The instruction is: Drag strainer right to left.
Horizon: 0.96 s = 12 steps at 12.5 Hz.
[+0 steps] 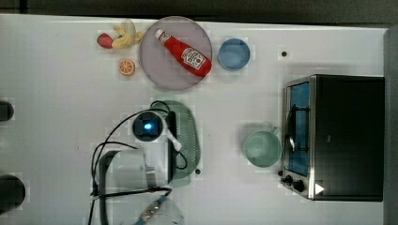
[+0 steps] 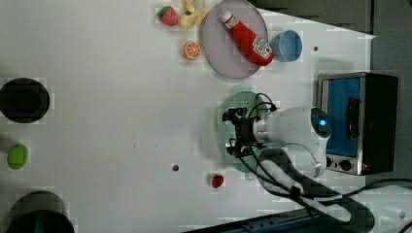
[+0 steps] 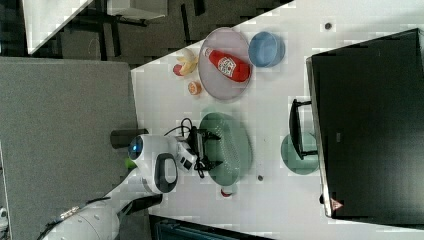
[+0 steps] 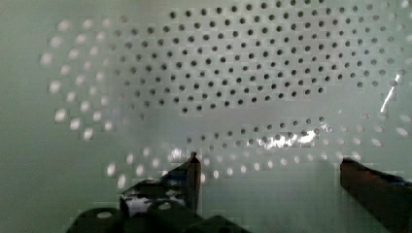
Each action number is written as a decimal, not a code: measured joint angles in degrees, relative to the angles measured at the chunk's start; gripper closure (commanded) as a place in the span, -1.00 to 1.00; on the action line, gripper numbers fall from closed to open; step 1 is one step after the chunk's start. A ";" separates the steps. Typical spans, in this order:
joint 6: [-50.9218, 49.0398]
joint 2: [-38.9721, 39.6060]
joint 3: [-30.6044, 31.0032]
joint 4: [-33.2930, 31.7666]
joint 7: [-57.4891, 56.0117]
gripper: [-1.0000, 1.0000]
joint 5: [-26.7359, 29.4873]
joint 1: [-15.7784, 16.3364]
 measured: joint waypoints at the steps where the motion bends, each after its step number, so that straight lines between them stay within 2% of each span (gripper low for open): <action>1: 0.17 0.01 0.50 0.22 2.07 -1.00 0.68 1.17; 6: 0.84 1.30 2.05 3.02 9.23 -1.00 2.02 6.55; 9: 1.06 5.36 2.32 9.18 12.53 -1.00 0.43 10.27; 12: 1.12 6.57 1.73 11.30 16.79 -1.00 0.10 13.74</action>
